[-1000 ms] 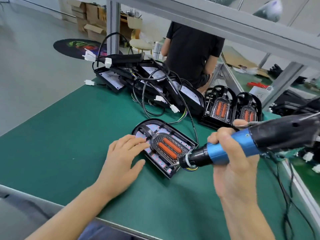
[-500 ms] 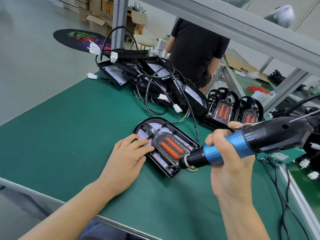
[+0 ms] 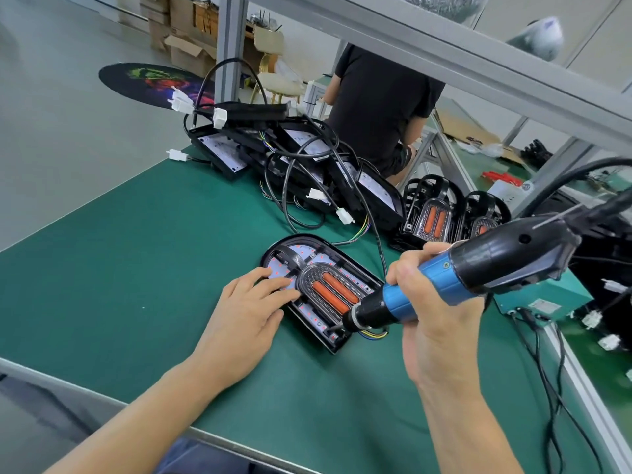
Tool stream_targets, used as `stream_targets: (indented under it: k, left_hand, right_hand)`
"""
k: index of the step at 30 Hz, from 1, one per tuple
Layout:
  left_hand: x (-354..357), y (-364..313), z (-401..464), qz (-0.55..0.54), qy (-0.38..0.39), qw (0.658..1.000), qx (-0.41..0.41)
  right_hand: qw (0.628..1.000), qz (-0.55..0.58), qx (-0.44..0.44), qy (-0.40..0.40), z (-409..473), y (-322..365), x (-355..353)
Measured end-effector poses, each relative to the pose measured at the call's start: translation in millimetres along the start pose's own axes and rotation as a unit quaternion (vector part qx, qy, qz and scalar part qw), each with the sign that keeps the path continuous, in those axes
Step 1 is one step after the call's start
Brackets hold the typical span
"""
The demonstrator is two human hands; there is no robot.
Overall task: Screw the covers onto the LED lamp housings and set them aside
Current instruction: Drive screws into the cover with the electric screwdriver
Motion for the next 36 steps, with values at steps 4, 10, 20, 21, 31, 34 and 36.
stream_targets:
  k: [4,10,20,21,31,34,36]
  left_hand:
    - [0,1,0,0.000,0.001,1.000,0.001]
    - [1,0,0,0.001,0.002,1.000,-0.001]
    - [-2,2,2,-0.030,0.005,0.999,-0.018]
    - [-4,2,2,-0.037,0.002,0.999,-0.026]
    - [-11,7,3,-0.084,-0.012,0.987,-0.133]
    - [-10,6,2,-0.082,-0.007,0.987,-0.141]
    - [-10,7,2,-0.077,-0.003,0.986,-0.146]
  right_hand:
    - [1.000,-0.007,-0.006,0.010,-1,2,3]
    - [1.000,0.005,0.010,-0.021,-2,-1,1]
    - [0.989,-0.010,-0.073,-0.130,12,30,-39]
    - [0.985,-0.042,-0.091,-0.142,15,38,-48]
    - [0.896,-0.385,0.024,-0.219,26,54,-192]
    - [0.866,-0.449,0.143,-0.168,22,33,-224]
    - [0.835,-0.483,0.230,-0.125,14,17,-236]
Point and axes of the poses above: each hand's wrist, its own z-axis towards the middle knuckle, its own x-axis out of the palm, y = z × x, the point moved 4 cm from there along z, towards the middle knuckle, and after that the axes turned 13 degrees about -x, right-handed, at the moved point
